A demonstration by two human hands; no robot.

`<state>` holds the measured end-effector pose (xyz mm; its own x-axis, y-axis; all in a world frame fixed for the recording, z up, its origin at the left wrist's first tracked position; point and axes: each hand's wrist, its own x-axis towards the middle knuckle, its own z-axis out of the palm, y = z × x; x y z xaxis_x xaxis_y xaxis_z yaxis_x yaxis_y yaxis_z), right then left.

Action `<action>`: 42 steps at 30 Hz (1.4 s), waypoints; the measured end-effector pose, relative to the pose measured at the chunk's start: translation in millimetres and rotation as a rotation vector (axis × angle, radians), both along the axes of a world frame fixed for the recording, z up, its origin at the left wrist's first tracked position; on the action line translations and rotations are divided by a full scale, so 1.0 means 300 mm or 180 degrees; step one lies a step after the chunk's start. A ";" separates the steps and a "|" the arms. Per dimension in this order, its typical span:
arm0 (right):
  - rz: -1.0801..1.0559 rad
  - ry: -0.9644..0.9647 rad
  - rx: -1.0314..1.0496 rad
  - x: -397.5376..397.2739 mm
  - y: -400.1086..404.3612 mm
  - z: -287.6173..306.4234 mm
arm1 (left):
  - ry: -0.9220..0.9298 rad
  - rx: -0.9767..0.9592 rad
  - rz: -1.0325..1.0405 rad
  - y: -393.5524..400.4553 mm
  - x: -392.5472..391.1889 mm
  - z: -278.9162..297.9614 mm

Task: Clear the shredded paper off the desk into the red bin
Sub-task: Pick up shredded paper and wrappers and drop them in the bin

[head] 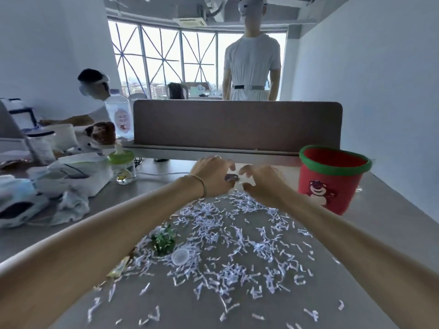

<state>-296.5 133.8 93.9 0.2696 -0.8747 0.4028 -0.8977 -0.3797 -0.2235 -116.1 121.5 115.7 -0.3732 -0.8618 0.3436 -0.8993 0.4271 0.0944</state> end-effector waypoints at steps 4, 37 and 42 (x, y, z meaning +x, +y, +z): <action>0.0240 0.0066 0.0009 0.153 0.039 -0.039 | -0.0164 0.0126 0.0181 0.071 0.159 -0.040; 0.0722 0.0684 0.0066 0.471 0.184 -0.471 | 0.0665 0.0353 0.0563 0.175 0.556 -0.408; 0.1024 0.0890 -0.0043 0.472 0.143 -0.465 | 0.0654 0.0260 0.0709 0.171 0.560 -0.396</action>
